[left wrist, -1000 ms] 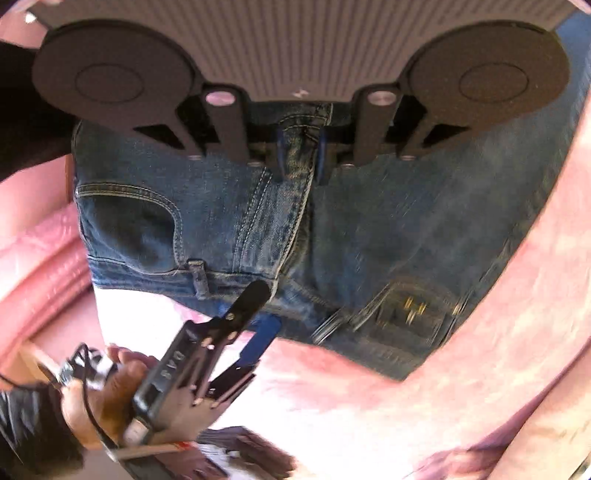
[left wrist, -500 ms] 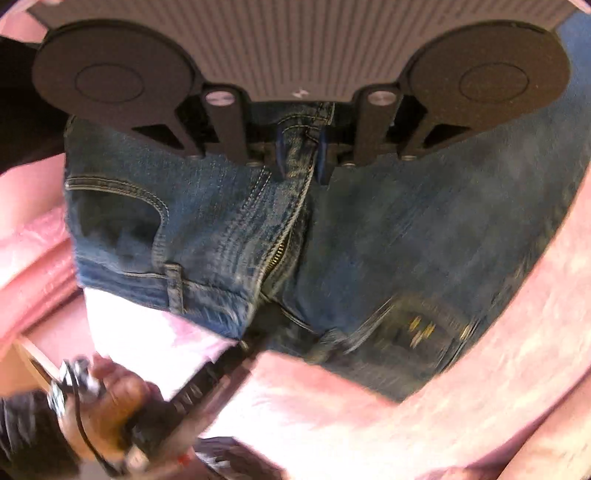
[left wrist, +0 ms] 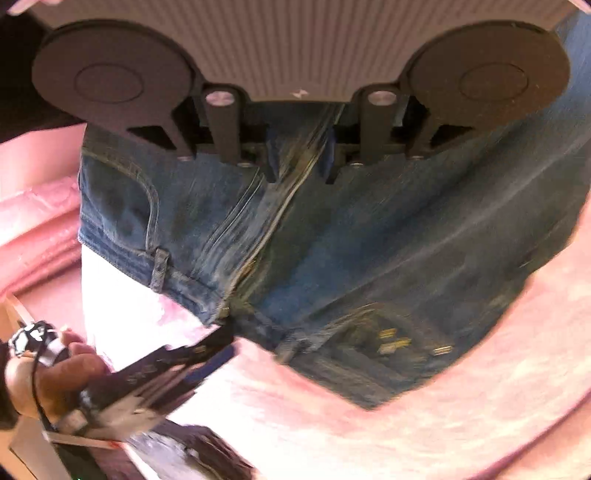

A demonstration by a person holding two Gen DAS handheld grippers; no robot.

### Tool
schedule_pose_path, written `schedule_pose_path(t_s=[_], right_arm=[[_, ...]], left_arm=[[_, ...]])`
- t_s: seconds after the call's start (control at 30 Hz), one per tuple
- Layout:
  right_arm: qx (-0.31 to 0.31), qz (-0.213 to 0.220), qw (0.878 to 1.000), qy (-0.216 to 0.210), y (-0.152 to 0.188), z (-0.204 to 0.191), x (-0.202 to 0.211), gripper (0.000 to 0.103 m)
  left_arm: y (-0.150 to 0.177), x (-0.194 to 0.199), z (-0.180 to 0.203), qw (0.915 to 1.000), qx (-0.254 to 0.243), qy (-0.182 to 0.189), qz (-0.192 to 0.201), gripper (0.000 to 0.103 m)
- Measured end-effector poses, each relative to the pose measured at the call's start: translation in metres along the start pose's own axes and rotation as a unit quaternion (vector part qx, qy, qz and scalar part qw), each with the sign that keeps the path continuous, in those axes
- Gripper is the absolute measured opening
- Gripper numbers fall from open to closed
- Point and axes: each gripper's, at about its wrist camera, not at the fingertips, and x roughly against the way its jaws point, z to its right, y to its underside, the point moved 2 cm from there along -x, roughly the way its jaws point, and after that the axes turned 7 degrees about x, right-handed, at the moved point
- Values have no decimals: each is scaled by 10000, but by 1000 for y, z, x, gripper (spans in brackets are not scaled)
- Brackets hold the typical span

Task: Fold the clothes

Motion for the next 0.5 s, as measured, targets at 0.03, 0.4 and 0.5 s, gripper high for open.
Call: schedule_pose_path(t_s=[0.03,0.4,0.5], right_arm=[[52,36,10000,76,0,-5,7,38],[910,-153,9951,-364,-11,-127,-18,42],[1064,-93,9931,-475,-27,-173,-39,43]], left_arm=[[8,13,-7,9998,170,-99,34,21],[179,128,-131,9521,1444,-2624,-620,39],[222,154,-181,9324,1651,-3161,-592,52]])
